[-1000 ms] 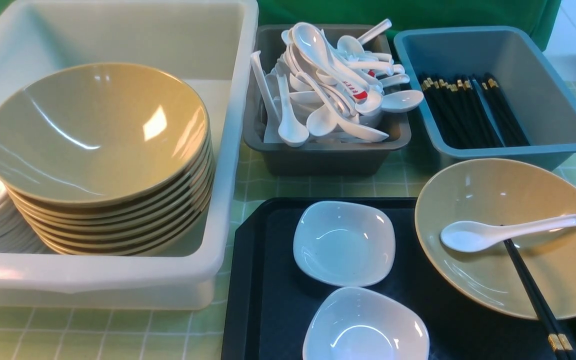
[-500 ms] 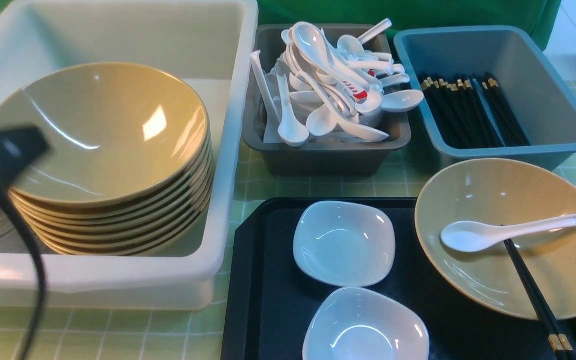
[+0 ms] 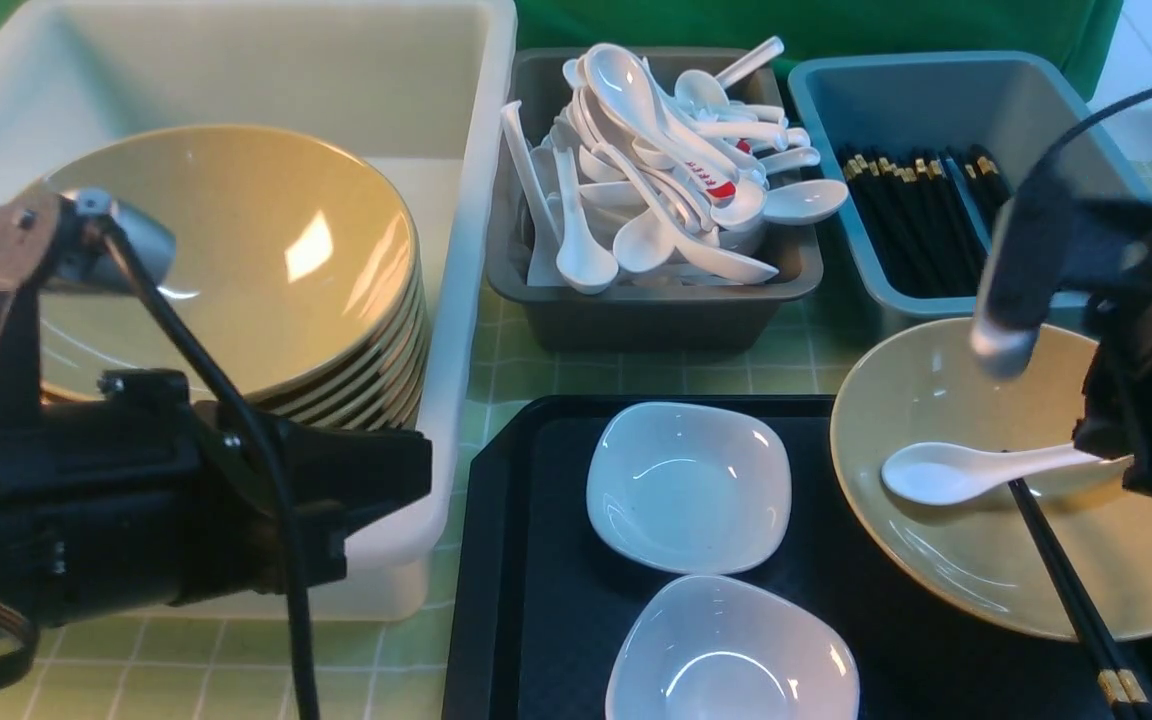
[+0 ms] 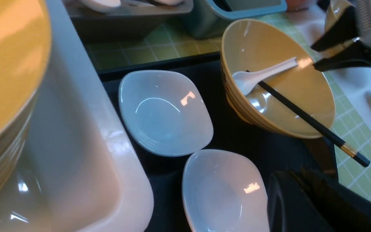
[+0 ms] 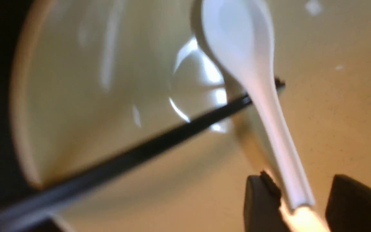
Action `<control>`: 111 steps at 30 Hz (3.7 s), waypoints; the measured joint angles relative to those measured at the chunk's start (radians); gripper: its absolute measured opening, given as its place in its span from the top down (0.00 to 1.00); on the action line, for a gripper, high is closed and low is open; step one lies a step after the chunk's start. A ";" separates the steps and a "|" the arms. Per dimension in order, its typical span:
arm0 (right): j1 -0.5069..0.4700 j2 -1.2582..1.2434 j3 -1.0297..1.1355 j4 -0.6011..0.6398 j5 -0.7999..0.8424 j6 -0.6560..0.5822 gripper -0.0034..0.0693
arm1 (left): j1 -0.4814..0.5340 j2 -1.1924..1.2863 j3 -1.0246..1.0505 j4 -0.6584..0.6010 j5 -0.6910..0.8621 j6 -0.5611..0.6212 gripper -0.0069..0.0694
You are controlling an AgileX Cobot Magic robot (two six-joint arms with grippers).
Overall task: On green table put chopsticks spoon bowls plates into blue grey white boxes.
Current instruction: 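Reach down and grasp the white spoon resting in the bowl with the right gripper, then place the white spoon into the bin of spoons with the right gripper, then move the grippers toward the tableware on the black tray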
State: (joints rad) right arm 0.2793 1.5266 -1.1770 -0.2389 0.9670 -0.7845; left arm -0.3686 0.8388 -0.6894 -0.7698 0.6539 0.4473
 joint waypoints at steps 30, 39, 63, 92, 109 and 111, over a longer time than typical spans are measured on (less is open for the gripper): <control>0.010 0.172 -0.034 -0.122 -0.032 -0.109 0.76 | 0.000 0.001 0.000 -0.018 -0.005 0.031 0.91; 0.010 0.192 -0.424 0.352 -0.025 0.033 0.76 | 0.000 0.001 0.000 -0.022 -0.148 0.053 0.91; -0.012 0.907 -1.373 0.461 -0.157 0.499 0.71 | 0.000 0.001 0.000 -0.026 -0.185 0.088 0.91; -0.138 0.138 -0.971 0.546 0.202 0.399 0.36 | -0.043 -0.034 -0.040 0.058 -0.019 0.088 0.91; -0.138 -0.038 0.103 0.410 0.151 0.813 0.36 | -0.099 -0.049 -0.041 0.054 -0.064 0.136 0.91; -0.138 -0.011 0.125 0.410 0.081 0.828 0.36 | -0.099 -0.045 -0.041 0.053 -0.064 0.136 0.91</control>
State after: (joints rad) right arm 0.1414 1.5158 -1.0524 0.1707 1.0478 0.0434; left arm -0.4681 0.7941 -0.7300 -0.7168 0.5901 0.5834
